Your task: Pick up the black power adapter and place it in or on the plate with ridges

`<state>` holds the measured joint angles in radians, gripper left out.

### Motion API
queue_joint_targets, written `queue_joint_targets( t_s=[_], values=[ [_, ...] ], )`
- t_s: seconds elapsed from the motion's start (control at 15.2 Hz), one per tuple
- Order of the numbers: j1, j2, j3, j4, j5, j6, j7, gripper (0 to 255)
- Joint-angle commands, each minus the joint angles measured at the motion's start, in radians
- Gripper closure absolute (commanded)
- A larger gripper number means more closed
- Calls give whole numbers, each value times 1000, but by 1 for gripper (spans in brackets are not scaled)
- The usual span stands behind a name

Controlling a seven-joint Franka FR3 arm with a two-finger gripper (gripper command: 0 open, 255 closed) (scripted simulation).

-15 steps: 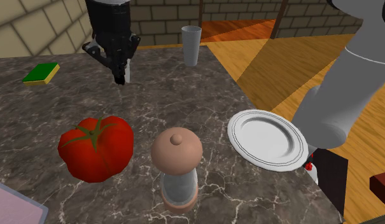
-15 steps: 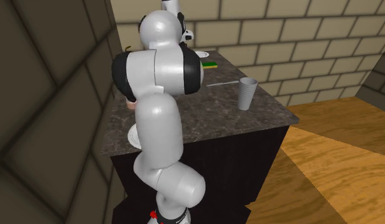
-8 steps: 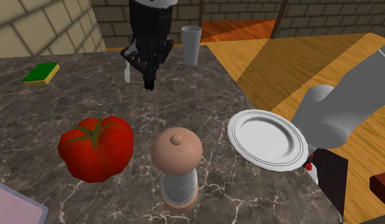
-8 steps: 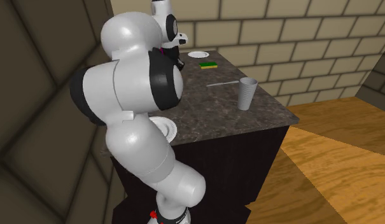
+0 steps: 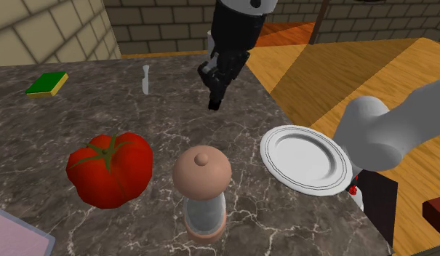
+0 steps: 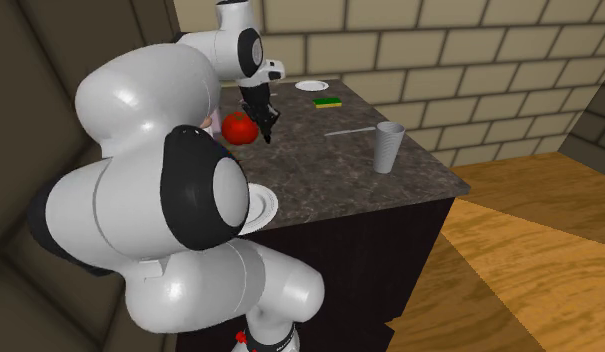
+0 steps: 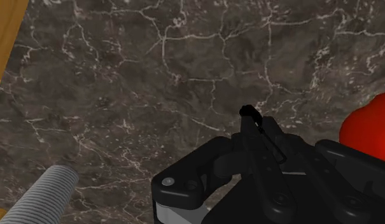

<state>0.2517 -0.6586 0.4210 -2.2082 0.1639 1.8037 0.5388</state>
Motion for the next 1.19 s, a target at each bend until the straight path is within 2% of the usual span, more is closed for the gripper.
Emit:
queue_joint_targets(
  t_s=[0.0,0.46,0.92,1.12],
  values=[
    [26,-81,-13,-51,19,-30,1,255],
    [115,-350,-53,-183,57,-174,16,255],
    [206,-604,-74,-251,79,-366,65,255],
    [215,-630,-63,-301,90,-342,67,255]
  ],
)
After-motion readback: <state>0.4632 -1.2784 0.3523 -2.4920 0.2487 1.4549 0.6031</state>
